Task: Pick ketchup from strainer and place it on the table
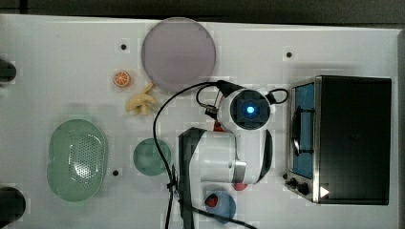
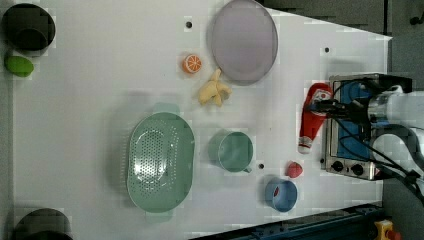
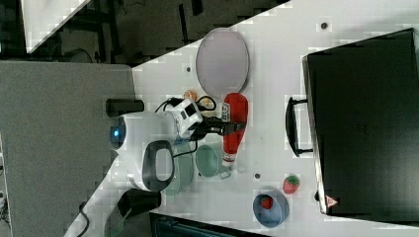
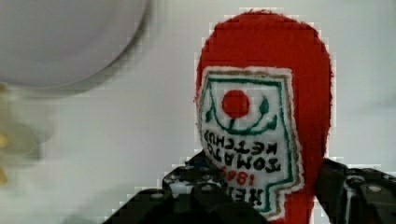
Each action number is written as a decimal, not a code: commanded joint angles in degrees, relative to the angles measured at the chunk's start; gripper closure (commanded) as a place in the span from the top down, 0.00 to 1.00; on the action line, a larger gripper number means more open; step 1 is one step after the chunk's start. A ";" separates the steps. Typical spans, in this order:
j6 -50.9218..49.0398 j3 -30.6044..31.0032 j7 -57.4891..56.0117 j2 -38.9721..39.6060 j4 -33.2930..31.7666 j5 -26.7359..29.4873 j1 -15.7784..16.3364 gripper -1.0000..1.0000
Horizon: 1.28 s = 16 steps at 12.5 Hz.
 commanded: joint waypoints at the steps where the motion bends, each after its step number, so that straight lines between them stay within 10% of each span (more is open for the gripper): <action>1: 4.10 0.84 -1.43 5.14 -0.75 0.19 0.90 0.56; 6: 6.04 -0.05 -1.36 11.85 -0.73 0.05 0.84 0.60; 10: 5.69 -0.28 -1.29 11.56 -0.40 0.03 0.84 0.99; 16: -2.59 1.37 0.32 0.06 8.84 0.17 0.92 1.00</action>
